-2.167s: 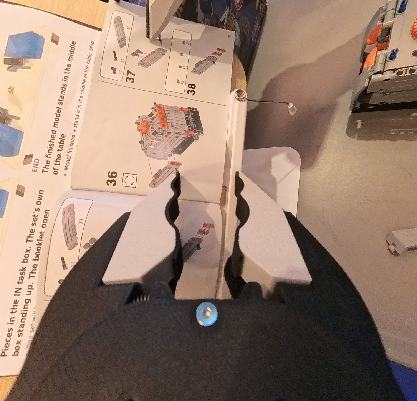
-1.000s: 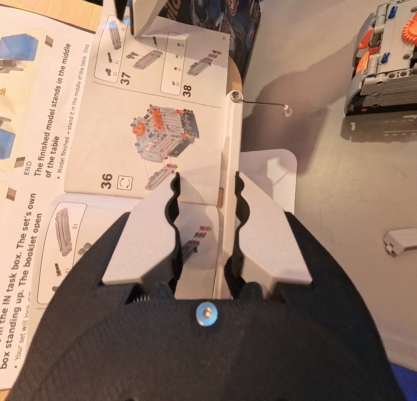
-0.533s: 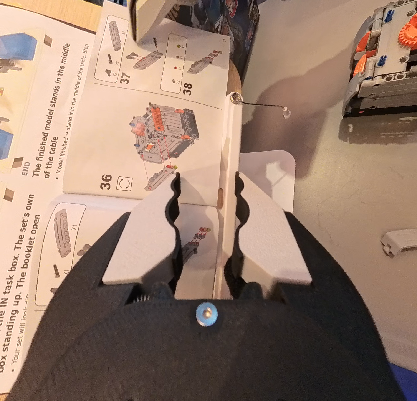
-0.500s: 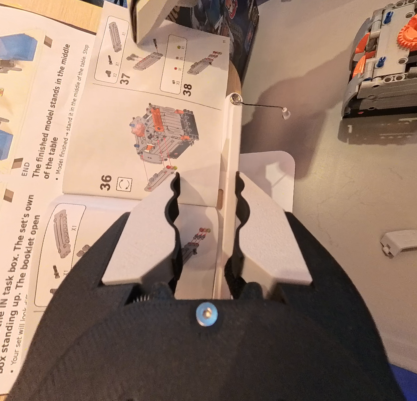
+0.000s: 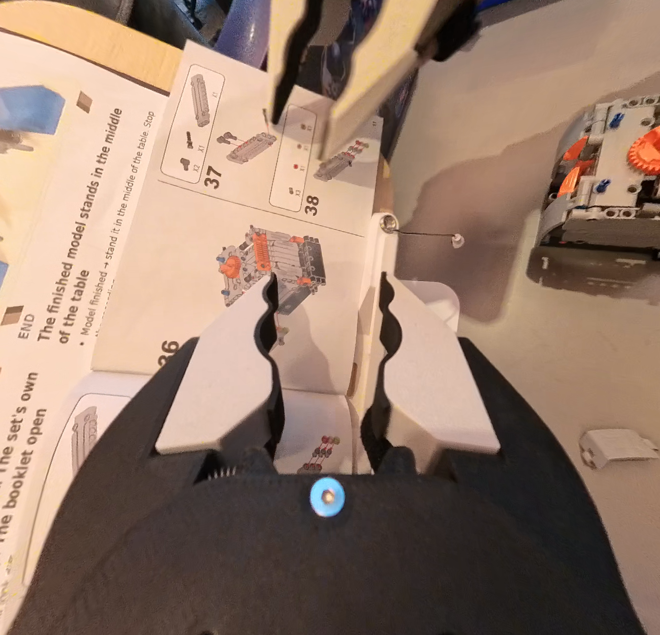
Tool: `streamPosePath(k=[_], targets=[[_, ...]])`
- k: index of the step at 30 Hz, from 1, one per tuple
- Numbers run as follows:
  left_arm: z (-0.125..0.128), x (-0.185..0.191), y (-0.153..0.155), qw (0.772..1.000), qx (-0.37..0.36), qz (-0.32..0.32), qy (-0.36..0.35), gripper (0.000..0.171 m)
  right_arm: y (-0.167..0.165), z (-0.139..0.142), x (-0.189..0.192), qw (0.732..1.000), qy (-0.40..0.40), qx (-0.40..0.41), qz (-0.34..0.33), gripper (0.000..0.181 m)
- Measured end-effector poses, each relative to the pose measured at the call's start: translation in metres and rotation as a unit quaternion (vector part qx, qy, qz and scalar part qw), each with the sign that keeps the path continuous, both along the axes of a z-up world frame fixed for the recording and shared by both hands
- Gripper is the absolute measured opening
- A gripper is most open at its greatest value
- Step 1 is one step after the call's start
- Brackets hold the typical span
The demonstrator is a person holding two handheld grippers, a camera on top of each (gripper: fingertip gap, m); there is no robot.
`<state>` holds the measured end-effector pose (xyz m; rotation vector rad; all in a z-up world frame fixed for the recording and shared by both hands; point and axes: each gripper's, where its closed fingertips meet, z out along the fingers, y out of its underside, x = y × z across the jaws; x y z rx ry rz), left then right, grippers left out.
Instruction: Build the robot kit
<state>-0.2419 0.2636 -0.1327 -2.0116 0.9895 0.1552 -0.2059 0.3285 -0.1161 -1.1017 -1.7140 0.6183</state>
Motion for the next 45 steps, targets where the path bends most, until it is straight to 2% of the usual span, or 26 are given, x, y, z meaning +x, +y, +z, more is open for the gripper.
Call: streamPosePath(k=[5, 9, 11, 13, 16, 17, 18, 19, 26, 31, 40, 45], targets=[[0.000, -0.002, -0.001, 1.000, 0.000, -0.001, -0.007, 0.054, -0.019, -0.020, 0.020, 0.995, -0.038, 0.075, 0.052, 0.047], [0.001, -0.002, -0.001, 1.000, -0.002, -0.002, -0.013, 0.053, -0.015, -0.029, 0.020, 0.992, -0.041, 0.111, 0.041, 0.033], [0.001, -0.002, -0.001, 1.000, -0.001, -0.001, -0.010, 0.053, -0.015, -0.029, 0.020, 0.992, -0.037, 0.111, 0.042, 0.022], [0.001, -0.002, -0.001, 1.000, -0.001, -0.002, -0.008, 0.055, -0.015, -0.029, 0.020, 0.994, -0.034, 0.098, 0.041, 0.018], [0.000, -0.002, -0.002, 1.000, -0.004, -0.003, -0.008, 0.055, -0.015, -0.029, 0.021, 0.995, -0.033, 0.076, 0.047, 0.000], [0.000, -0.002, -0.002, 1.000, -0.005, -0.003, -0.008, 0.055, -0.015, -0.030, 0.021, 0.995, -0.034, 0.075, 0.049, 0.003], [0.001, -0.002, -0.002, 1.000, -0.005, -0.003, -0.007, 0.055, -0.017, -0.030, 0.021, 0.995, -0.033, 0.076, 0.055, 0.023], [0.000, -0.002, -0.002, 1.000, -0.005, -0.003, -0.007, 0.055, -0.020, -0.031, 0.021, 0.995, -0.034, 0.074, 0.061, 0.034], [0.000, -0.002, -0.002, 1.000, -0.006, -0.002, -0.004, 0.055, -0.016, -0.031, 0.019, 0.989, -0.036, 0.140, 0.040, 0.025], [0.000, -0.002, -0.001, 1.000, -0.005, -0.001, -0.004, 0.056, -0.021, -0.035, 0.021, 0.991, -0.034, 0.118, 0.056, 0.008], [0.000, -0.002, -0.001, 1.000, -0.008, -0.002, -0.003, 0.055, -0.025, -0.036, 0.022, 0.995, -0.030, 0.053, 0.074, 0.000], [0.000, 0.001, 0.001, 1.000, -0.009, -0.005, -0.007, 0.054, -0.026, -0.035, 0.023, 0.996, -0.019, -0.025, 0.085, 0.000]])
